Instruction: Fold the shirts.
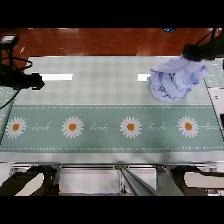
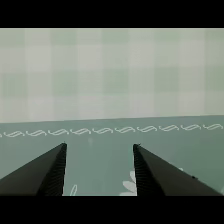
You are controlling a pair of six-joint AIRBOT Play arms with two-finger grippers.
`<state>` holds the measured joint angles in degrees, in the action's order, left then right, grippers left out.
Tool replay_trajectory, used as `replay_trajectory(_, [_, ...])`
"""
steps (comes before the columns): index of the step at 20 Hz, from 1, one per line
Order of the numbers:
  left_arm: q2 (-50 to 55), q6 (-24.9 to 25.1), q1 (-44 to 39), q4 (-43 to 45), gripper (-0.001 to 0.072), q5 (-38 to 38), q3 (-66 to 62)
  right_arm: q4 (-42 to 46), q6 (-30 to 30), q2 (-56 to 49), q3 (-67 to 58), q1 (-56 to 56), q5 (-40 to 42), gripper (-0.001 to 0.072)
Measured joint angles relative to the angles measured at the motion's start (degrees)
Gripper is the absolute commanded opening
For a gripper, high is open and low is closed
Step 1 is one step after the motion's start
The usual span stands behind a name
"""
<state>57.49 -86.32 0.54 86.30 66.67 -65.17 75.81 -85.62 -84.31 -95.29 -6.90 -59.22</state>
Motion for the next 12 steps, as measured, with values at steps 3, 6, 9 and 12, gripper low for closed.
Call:
replay_trajectory(3, [-9.7,0.2,0.2,-5.4,0.0507,0.0,8.4,-1.1,1.1,8.2,-4.7,3.0,2.1,0.0018])
replay_trajectory(6, [-17.1,0.2,0.3,-10.6,0.0507,-2.5,17.2,-1.8,1.9,13.8,-10.9,6.2,4.0,0.0018])
replay_trajectory(9, [-20.8,0.2,0.3,-14.2,0.0507,-4.7,22.1,-2.1,3.3,16.9,-17.9,10.8,4.9,0.0018])
replay_trajectory(12, [-22.1,0.2,0.3,-16.2,0.0507,-6.9,24.0,-2.2,4.6,18.8,-21.3,16.8,3.9,0.0018])
